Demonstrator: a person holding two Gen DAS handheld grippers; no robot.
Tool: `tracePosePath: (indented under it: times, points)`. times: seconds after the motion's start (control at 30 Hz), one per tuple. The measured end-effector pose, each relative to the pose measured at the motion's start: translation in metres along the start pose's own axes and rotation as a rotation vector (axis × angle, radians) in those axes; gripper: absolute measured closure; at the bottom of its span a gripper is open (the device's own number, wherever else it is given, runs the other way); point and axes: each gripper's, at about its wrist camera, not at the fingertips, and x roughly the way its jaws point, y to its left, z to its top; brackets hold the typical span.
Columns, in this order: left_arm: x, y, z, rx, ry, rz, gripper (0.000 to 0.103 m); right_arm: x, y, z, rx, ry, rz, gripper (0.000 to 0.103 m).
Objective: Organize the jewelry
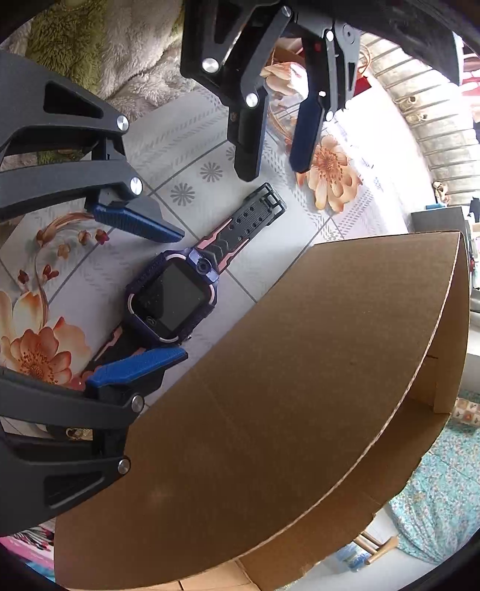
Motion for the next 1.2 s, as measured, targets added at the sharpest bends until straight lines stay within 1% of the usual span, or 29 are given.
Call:
tracePosePath:
  times: [0.1,0.17,0.23,0.33,0.47,0.53,0.7,0.73,0.77,0.9,1.0,1.2]
  points:
    - [0.004,0.012,0.002,-0.065,0.012,-0.07,0.061,-0.001,0.0,-0.001,0.008,-0.013,-0.001,0.052]
    - [0.007,0.014,0.003,-0.101,0.033,-0.112,0.061,-0.003,0.0,-0.002,0.021,-0.025,0.004,0.052]
    - [0.009,0.019,0.004,-0.143,0.036,-0.142,0.061,-0.003,-0.005,-0.006,0.063,-0.041,0.036,0.052]
    - [0.012,0.025,0.007,-0.194,0.043,-0.192,0.061,-0.005,-0.02,-0.01,0.15,-0.067,0.115,0.052]
    - [0.015,0.03,0.01,-0.27,0.053,-0.285,0.061,-0.007,-0.033,-0.014,0.22,-0.094,0.188,0.052]
    - [0.019,0.033,0.013,-0.309,0.059,-0.331,0.061,-0.008,-0.039,-0.017,0.23,-0.101,0.199,0.052]
    - [0.027,0.043,0.017,-0.407,0.059,-0.405,0.059,-0.01,-0.044,-0.022,0.239,-0.115,0.212,0.052]
    - [0.027,0.045,0.018,-0.428,0.058,-0.421,0.058,-0.012,-0.052,-0.025,0.236,-0.116,0.213,0.052]
    - [0.029,0.048,0.018,-0.449,0.056,-0.437,0.056,-0.012,-0.052,-0.025,0.232,-0.116,0.211,0.052]
    - [0.033,0.054,0.018,-0.514,0.027,-0.478,0.054,-0.011,-0.043,-0.024,0.19,-0.119,0.18,0.052]
    - [0.034,0.05,0.023,-0.503,0.021,-0.465,0.053,-0.013,-0.041,-0.025,0.166,-0.122,0.167,0.052]
    - [0.041,0.038,0.03,-0.467,0.014,-0.465,0.052,-0.015,-0.038,-0.026,0.16,-0.132,0.18,0.052]
